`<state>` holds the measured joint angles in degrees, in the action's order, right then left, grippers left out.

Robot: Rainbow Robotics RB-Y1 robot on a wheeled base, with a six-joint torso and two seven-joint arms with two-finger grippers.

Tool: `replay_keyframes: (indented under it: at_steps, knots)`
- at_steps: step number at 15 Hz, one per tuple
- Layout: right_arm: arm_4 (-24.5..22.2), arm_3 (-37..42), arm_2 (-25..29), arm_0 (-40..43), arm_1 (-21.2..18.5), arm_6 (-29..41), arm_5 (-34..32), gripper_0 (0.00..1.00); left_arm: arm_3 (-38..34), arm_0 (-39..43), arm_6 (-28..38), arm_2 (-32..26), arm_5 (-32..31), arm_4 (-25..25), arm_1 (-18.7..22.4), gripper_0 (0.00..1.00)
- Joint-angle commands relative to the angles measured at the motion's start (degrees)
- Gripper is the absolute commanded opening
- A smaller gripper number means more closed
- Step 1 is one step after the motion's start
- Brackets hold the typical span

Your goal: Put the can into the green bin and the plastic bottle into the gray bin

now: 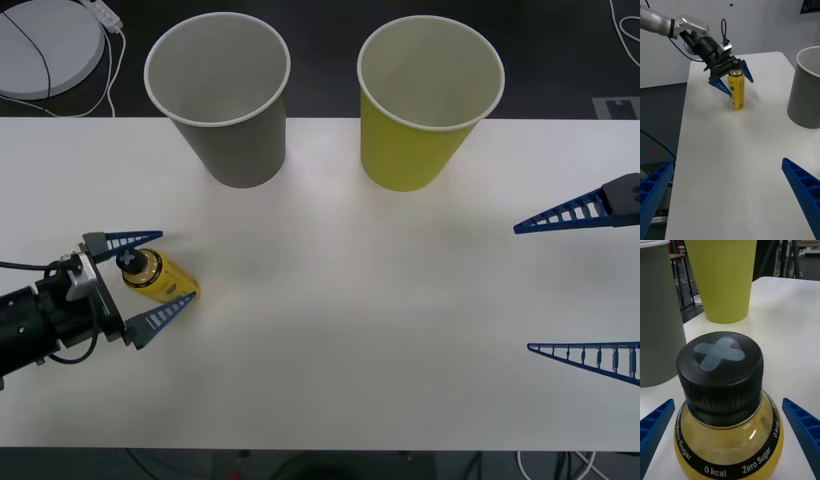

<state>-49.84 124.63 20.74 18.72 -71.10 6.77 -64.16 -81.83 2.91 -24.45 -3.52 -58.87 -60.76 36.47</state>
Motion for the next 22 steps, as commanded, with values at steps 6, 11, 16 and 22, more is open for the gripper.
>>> replay_keyframes:
  at_steps: [6,11,16,22]
  knots:
    - [0.00,0.00,0.00,0.00,0.00,0.00,0.00,1.00,-0.08,-0.44,-0.33,1.06,0.16,0.03,-0.17,0.92]
    - [0.00,0.00,0.00,0.00,0.00,0.00,0.00,1.00,-0.08,-0.44,0.20,0.97,0.16,0.12,-0.17,0.00]
    - [0.00,0.00,0.00,0.00,0.00,0.00,0.00,1.00,-0.08,-0.44,0.55,1.06,0.16,0.12,-0.17,0.00]
    - [0.00,0.00,0.00,0.00,0.00,0.00,0.00,1.00,-2.01,-0.36,3.45,0.97,0.16,0.12,0.53,0.00]
